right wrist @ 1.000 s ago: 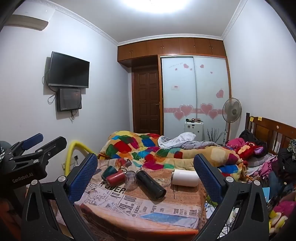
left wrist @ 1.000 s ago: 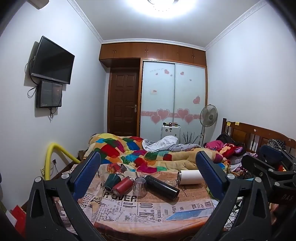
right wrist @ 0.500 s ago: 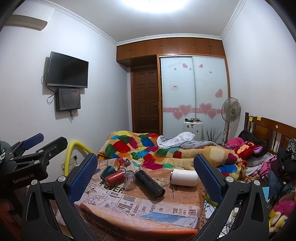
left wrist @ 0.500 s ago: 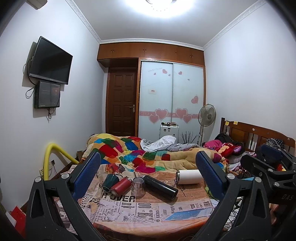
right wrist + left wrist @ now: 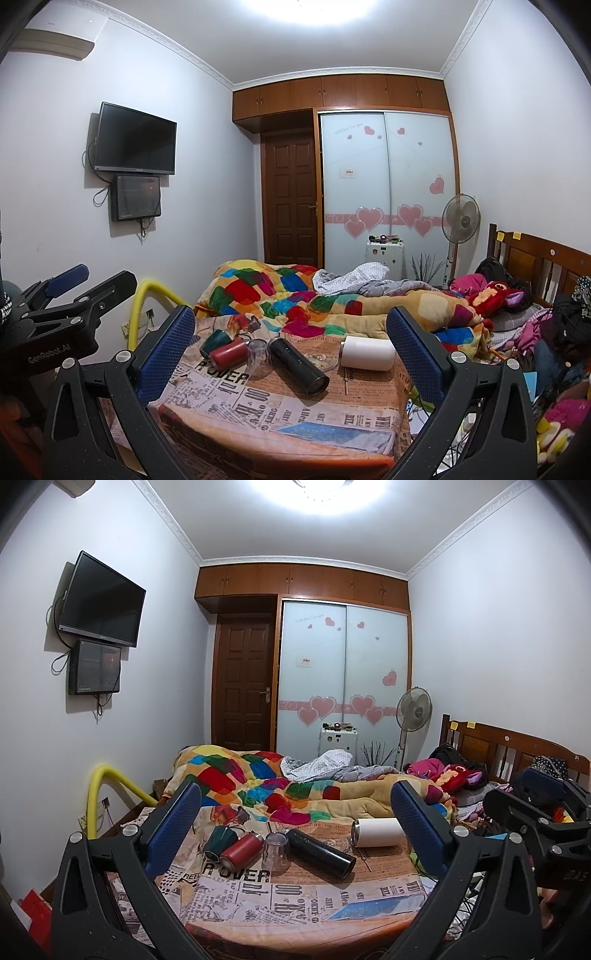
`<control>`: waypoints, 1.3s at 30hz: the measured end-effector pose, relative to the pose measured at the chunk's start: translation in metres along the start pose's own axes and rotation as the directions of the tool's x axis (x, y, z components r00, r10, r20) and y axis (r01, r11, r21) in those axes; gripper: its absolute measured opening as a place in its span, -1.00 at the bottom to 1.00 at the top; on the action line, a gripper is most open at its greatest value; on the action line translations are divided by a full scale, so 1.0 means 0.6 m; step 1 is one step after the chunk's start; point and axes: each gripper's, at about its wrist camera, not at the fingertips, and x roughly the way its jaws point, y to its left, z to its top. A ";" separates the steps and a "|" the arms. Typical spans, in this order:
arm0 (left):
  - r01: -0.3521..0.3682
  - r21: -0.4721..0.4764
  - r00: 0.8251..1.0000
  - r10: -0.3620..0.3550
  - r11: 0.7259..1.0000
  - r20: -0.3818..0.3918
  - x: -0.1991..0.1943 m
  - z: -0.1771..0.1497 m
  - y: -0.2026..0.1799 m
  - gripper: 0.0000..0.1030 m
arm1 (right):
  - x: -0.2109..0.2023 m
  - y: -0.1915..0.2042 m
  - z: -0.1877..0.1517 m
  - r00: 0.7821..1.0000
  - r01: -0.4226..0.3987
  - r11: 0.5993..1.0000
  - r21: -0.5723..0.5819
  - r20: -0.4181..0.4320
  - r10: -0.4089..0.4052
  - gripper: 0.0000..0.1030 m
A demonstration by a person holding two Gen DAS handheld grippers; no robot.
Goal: Flip cup upright
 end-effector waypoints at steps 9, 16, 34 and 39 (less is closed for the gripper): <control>0.000 -0.002 1.000 0.000 1.000 0.000 0.002 -0.001 -0.001 1.00 | -0.002 0.000 0.001 1.000 -0.001 1.000 -0.001 0.000 0.001 1.00; 0.000 -0.002 1.000 0.000 1.000 0.000 0.002 -0.001 0.000 1.00 | -0.002 0.000 0.001 1.000 0.000 1.000 -0.001 0.000 0.000 1.00; -0.004 -0.007 1.000 0.004 1.000 -0.001 0.006 -0.001 0.003 1.00 | 0.000 0.000 0.000 1.000 -0.002 1.000 -0.003 -0.005 0.002 1.00; -0.017 -0.014 1.000 0.017 1.000 -0.010 0.018 -0.003 0.010 1.00 | 0.010 -0.006 -0.004 1.000 -0.004 1.000 -0.007 -0.022 0.004 1.00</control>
